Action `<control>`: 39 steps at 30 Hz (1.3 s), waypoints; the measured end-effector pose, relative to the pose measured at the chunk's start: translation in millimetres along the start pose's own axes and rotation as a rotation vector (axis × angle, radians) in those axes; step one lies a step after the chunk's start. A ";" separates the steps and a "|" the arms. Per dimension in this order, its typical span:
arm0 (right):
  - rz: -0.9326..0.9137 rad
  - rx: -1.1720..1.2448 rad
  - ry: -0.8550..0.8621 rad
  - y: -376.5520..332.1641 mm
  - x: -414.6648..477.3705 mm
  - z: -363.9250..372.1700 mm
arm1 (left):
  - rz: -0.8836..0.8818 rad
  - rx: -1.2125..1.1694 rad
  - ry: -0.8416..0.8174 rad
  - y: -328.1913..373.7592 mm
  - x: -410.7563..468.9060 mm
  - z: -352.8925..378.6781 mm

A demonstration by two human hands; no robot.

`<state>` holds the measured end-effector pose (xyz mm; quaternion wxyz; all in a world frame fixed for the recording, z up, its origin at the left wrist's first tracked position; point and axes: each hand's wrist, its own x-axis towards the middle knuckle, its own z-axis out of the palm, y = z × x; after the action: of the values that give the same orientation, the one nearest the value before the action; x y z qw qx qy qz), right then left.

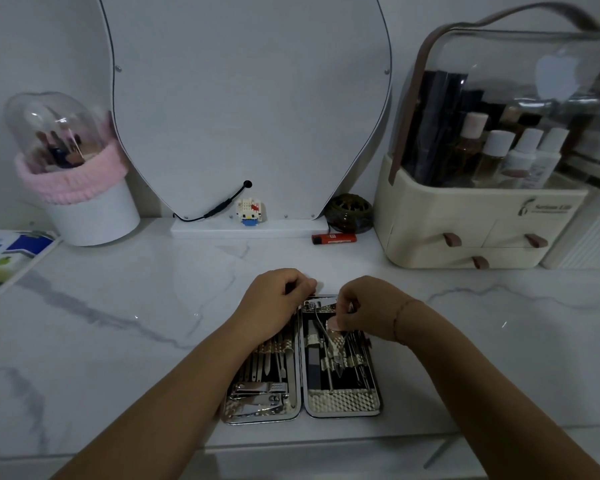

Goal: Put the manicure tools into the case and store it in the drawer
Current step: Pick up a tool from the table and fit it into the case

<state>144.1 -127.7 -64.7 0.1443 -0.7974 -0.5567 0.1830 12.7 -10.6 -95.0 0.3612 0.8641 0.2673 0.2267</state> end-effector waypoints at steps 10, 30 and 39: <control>0.029 -0.119 -0.083 -7.7 4.6 -7.1 | -0.027 -0.017 0.008 2.9 -1.7 -1.2; 0.202 0.884 0.309 -4.2 -93.2 33.8 | -0.552 -0.918 0.109 9.9 -113.0 -67.4; 0.255 1.256 0.249 -27.7 -102.1 45.3 | -0.317 -0.456 0.162 15.2 -68.7 -59.4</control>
<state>68.5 -213.2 -79.7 0.6234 -0.6362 -0.2241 0.3956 -69.3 -32.8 -59.5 0.5546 0.6870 0.3693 0.2900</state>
